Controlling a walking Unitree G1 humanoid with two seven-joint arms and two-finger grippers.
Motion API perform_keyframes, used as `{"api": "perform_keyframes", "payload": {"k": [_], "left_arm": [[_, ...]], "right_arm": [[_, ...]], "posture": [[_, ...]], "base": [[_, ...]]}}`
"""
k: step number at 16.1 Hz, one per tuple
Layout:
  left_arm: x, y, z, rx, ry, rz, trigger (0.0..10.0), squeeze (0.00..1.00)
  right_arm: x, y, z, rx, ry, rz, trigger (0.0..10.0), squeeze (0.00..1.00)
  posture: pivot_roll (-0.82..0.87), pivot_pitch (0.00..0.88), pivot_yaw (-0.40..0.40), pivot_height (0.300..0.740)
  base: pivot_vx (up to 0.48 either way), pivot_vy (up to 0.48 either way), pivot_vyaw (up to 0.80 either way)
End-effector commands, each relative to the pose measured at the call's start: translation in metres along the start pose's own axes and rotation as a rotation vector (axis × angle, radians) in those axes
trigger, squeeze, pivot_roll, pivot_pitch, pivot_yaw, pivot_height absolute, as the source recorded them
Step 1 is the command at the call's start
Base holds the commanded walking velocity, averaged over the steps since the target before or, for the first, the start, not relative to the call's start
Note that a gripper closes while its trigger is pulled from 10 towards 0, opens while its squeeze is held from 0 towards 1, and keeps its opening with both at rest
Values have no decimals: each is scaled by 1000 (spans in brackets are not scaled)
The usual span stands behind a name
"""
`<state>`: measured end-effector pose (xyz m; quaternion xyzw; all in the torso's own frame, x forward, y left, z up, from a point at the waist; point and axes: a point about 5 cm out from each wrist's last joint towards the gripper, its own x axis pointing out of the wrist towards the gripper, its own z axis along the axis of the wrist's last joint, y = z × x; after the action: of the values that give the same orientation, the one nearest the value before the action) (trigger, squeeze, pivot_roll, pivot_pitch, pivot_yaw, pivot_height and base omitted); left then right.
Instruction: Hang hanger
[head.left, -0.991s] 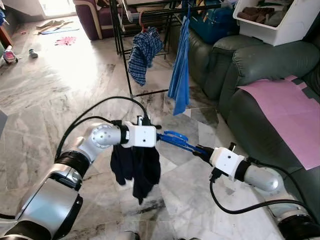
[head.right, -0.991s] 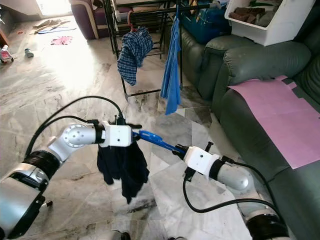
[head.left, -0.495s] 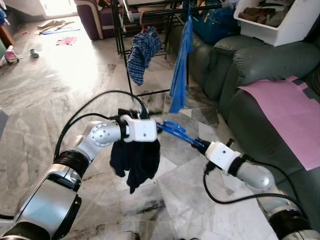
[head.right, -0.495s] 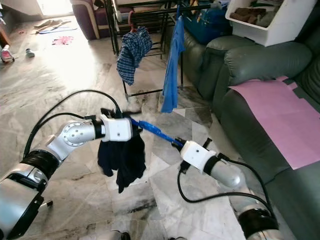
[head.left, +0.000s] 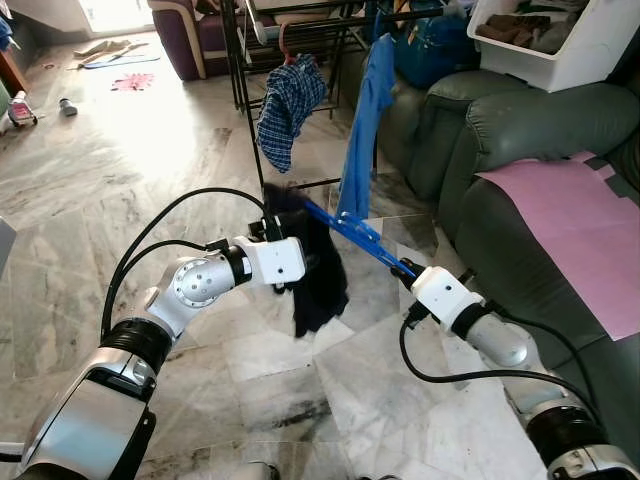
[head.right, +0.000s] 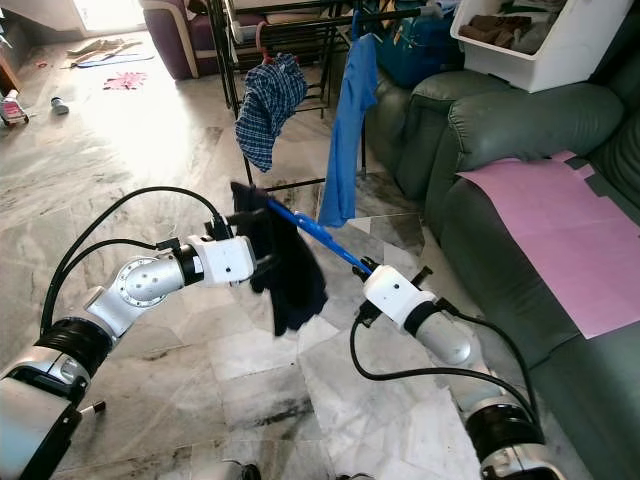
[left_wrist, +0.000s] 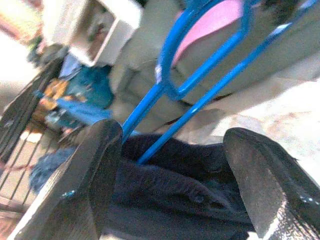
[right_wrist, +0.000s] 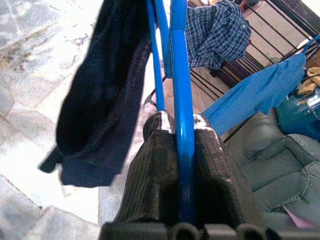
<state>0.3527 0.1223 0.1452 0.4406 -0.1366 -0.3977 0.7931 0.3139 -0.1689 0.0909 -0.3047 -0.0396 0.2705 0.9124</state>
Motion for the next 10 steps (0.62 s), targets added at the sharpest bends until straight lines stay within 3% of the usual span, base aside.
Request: {"api": "perform_keyframes", "payload": {"k": [1, 4, 6, 8, 10], "left_arm": [[0, 8, -7, -94, 61, 155, 10000, 0], [8, 8, -12, -335, 135, 372, 10000, 0], [19, -6, -12, -557, 161, 447, 10000, 0], [24, -15, -8, -622, 167, 450, 10000, 0], [25, -20, -8, -618, 191, 463, 10000, 0]], "right_arm": [[4, -10, 9, 48, -43, -77, 10000, 0], [5, -8, 13, 107, -66, -108, 10000, 0], [8, -6, 19, 167, -93, -128, 10000, 0], [10, -6, 23, 214, -112, -141, 10000, 0], [14, -1, 32, 287, -141, -116, 10000, 0]], "posture": [[37, 91, 19, 740], [29, 93, 14, 740], [23, 91, 11, 740], [23, 91, 11, 740], [22, 88, 16, 740]], "base": [[0, 0, 0], [0, 0, 0], [0, 0, 0], [0, 0, 0], [0, 0, 0]]}}
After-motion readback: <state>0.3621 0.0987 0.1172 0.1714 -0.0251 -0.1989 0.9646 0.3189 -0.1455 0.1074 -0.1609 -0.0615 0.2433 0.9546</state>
